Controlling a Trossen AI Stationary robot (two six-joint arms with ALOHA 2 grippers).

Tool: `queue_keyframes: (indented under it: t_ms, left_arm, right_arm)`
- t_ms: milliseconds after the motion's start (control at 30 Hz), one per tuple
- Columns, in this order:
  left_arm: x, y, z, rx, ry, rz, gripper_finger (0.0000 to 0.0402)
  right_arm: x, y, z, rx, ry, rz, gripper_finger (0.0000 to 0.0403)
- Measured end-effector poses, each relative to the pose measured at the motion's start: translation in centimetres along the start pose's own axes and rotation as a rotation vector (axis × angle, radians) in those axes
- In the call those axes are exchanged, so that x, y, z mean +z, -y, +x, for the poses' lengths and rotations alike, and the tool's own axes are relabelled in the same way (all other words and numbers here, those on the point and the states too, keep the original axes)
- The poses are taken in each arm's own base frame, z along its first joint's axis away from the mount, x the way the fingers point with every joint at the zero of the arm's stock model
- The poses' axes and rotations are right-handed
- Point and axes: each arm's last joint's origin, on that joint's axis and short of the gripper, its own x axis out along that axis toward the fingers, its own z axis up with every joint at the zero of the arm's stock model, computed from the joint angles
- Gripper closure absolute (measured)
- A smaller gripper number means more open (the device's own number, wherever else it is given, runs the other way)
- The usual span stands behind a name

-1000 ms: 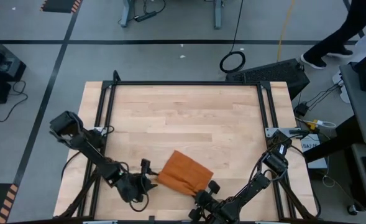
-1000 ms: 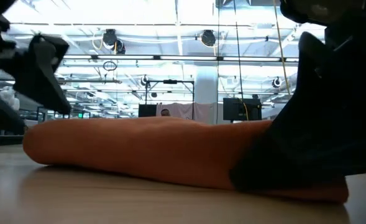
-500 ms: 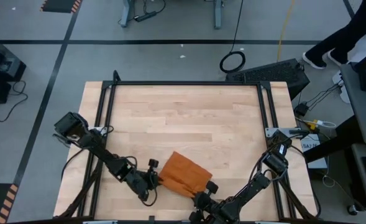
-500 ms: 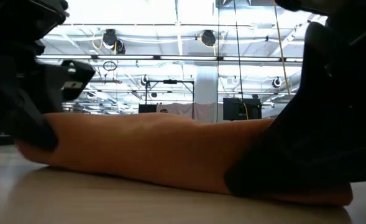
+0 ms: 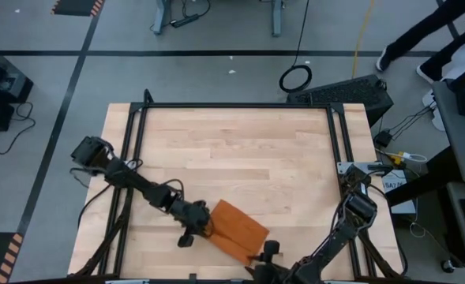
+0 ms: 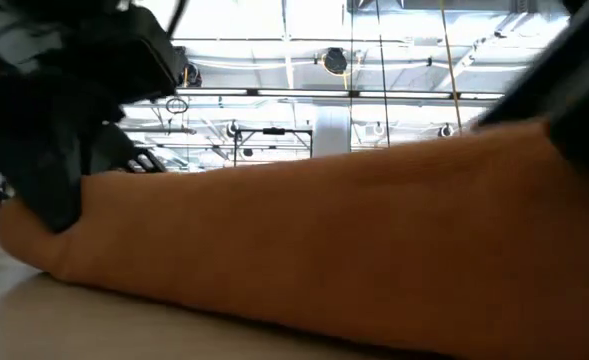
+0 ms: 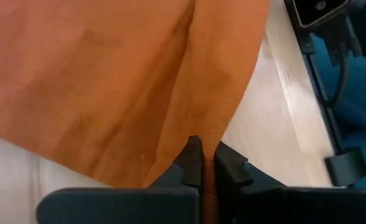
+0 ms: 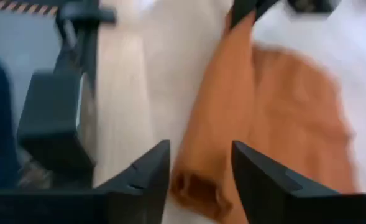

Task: Roll towel into tight, uniform cylinder
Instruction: Roll the brown towel

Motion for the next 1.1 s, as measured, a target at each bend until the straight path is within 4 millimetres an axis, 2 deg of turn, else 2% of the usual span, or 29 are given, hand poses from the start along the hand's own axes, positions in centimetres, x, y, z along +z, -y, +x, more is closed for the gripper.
queue_keyframes:
  t_ms: [133, 267, 433, 567, 700, 900, 1100]
  left_arm:
    - [0.8, -1.6, -0.4, -0.031, -0.002, -0.066, 0.0389]
    - [1.3, -2.9, -0.8, -0.026, 0.010, -0.121, 0.0390]
    - [1.5, -3.4, -1.0, -0.037, 0.013, -0.139, 0.0391]
    - [1.5, -3.4, -1.0, -0.037, 0.012, -0.140, 0.0391]
    - [1.5, -3.4, -1.0, -0.037, 0.013, -0.139, 0.0392]
    - [1.5, -3.4, -1.0, -0.037, 0.013, -0.137, 0.0392]
    - [1.5, -3.4, -1.0, -0.036, 0.013, -0.131, 0.0381]
  right_arm:
    - [-0.2, -1.2, -0.3, -0.053, 0.169, 0.000, 0.0215]
    - [-1.4, -2.2, 1.2, -0.086, 0.239, -0.035, 0.0212]
    - [-2.2, -1.8, 3.3, -0.199, 0.293, -0.022, 0.0229]
    - [-2.4, -1.5, 3.7, -0.277, 0.331, -0.045, 0.0226]
    - [-2.8, -1.1, 3.7, -0.310, 0.316, -0.099, 0.0201]
    - [-3.7, -0.1, 3.7, -0.337, 0.308, -0.015, 0.0151]
    - [-3.8, 0.2, 4.3, -0.295, 0.242, 0.063, 0.0152]
